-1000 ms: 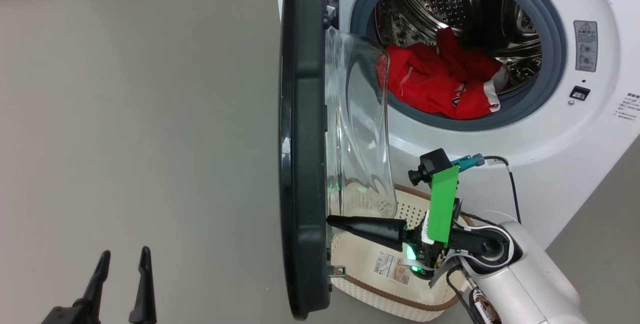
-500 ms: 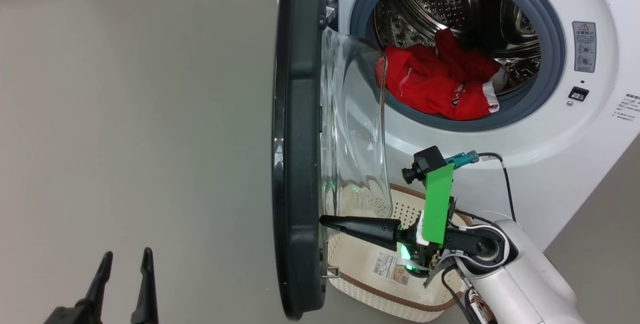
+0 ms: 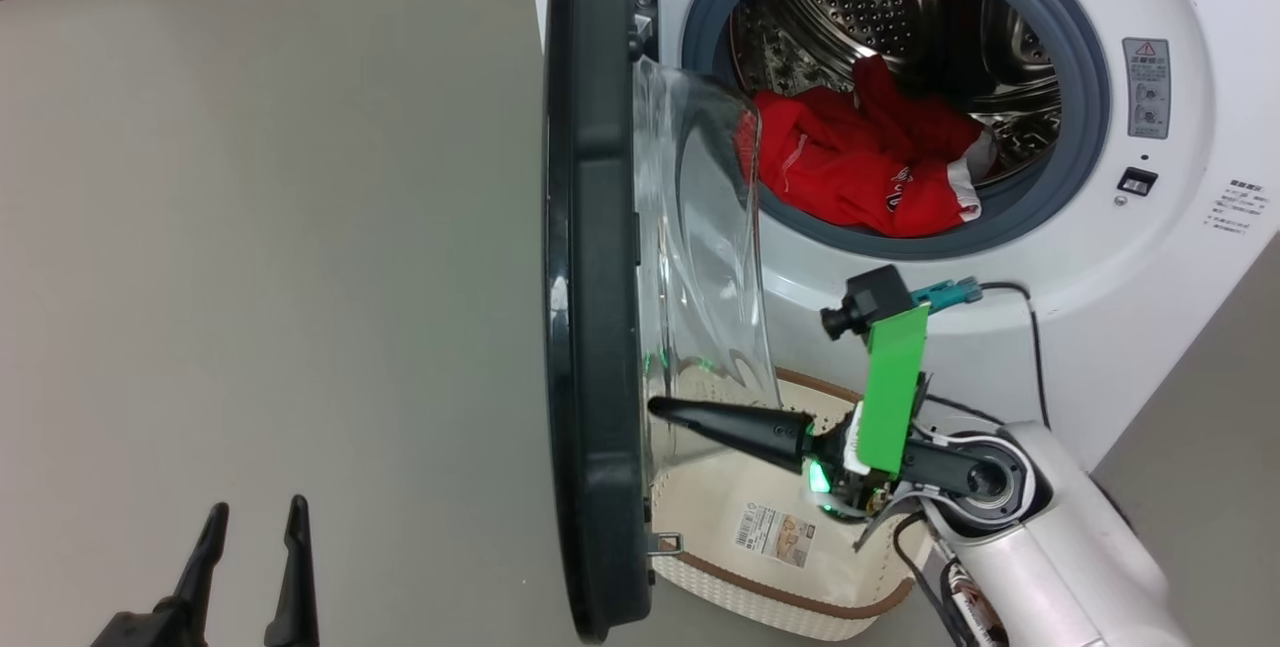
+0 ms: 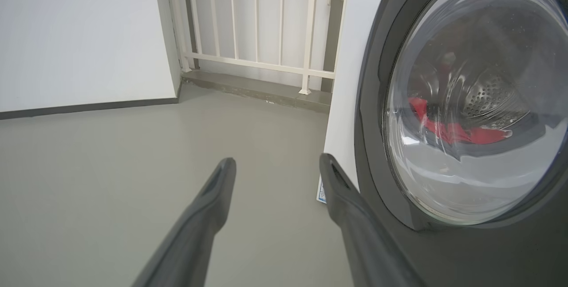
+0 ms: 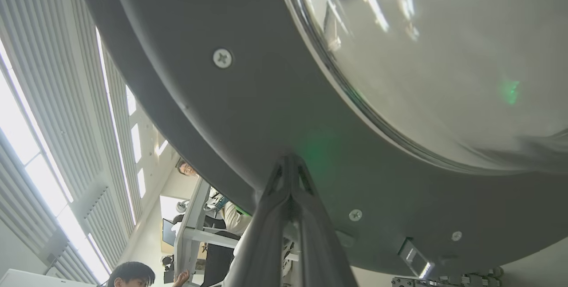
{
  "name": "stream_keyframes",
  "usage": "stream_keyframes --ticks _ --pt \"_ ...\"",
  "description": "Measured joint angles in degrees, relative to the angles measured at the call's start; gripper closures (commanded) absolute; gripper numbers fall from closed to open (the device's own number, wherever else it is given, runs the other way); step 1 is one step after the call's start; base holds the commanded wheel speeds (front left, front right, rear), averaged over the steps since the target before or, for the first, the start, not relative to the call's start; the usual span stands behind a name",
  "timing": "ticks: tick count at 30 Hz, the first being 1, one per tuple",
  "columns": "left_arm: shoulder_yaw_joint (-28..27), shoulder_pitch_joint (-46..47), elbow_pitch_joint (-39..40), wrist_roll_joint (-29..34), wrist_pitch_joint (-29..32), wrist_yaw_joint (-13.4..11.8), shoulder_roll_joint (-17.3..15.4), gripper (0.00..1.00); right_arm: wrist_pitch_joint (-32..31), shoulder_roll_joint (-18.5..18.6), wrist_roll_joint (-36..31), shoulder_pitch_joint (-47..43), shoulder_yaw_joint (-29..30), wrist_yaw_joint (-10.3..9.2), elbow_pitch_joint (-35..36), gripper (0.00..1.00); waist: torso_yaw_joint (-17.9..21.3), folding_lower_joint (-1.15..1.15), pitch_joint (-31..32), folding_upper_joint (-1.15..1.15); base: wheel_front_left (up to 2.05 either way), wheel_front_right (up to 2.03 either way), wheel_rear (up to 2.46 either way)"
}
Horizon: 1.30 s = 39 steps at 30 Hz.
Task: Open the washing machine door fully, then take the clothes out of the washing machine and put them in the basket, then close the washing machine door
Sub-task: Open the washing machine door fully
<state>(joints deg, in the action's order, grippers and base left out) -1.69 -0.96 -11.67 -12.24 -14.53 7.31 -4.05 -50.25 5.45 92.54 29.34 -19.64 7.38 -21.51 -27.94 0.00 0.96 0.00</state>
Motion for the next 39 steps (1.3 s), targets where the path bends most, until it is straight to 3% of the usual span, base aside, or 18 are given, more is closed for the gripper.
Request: stream_keyframes --ticks 2,6,8,10,22,33,39 --pt "0.0 0.0 0.0 0.0 0.0 0.0 0.0 0.00 0.5 0.5 -0.3 -0.1 0.5 0.00 1.0 0.97 0.3 0.00 0.0 0.00 0.00 0.00 0.00" --pt "0.2 0.0 0.0 0.0 0.0 0.0 0.0 0.00 1.7 1.3 -1.4 -0.4 1.1 0.00 2.5 0.64 0.8 0.00 0.0 0.00 0.00 0.00 0.00" --pt "0.2 0.0 0.0 0.0 0.0 0.0 0.0 0.00 2.6 1.9 -2.5 -1.0 1.5 0.00 3.8 0.24 1.2 0.00 0.0 0.00 0.00 0.00 0.00" --pt "0.3 0.0 0.0 0.0 0.0 0.0 0.0 0.00 3.3 2.2 -3.0 -1.7 1.7 0.00 5.1 0.00 1.6 0.00 0.0 0.00 0.00 0.00 0.00" --pt "0.5 0.0 0.6 0.0 0.0 0.0 -0.7 0.00 17.1 5.7 -13.6 -5.4 1.7 0.00 16.7 0.00 4.0 0.00 -0.6 0.00 0.00 0.00 0.00" --pt "0.5 0.0 1.6 0.0 0.0 0.0 -0.8 0.00 41.7 12.3 -29.5 -9.5 -2.7 0.01 19.3 0.00 5.4 0.00 -0.4 0.00 0.00 0.00 0.00" --pt "0.1 0.0 2.4 0.0 0.0 0.0 -0.9 0.00 56.2 14.6 -38.2 -12.3 -5.3 0.01 16.4 0.00 5.8 0.00 -0.5 0.00 0.00 0.00 0.00"
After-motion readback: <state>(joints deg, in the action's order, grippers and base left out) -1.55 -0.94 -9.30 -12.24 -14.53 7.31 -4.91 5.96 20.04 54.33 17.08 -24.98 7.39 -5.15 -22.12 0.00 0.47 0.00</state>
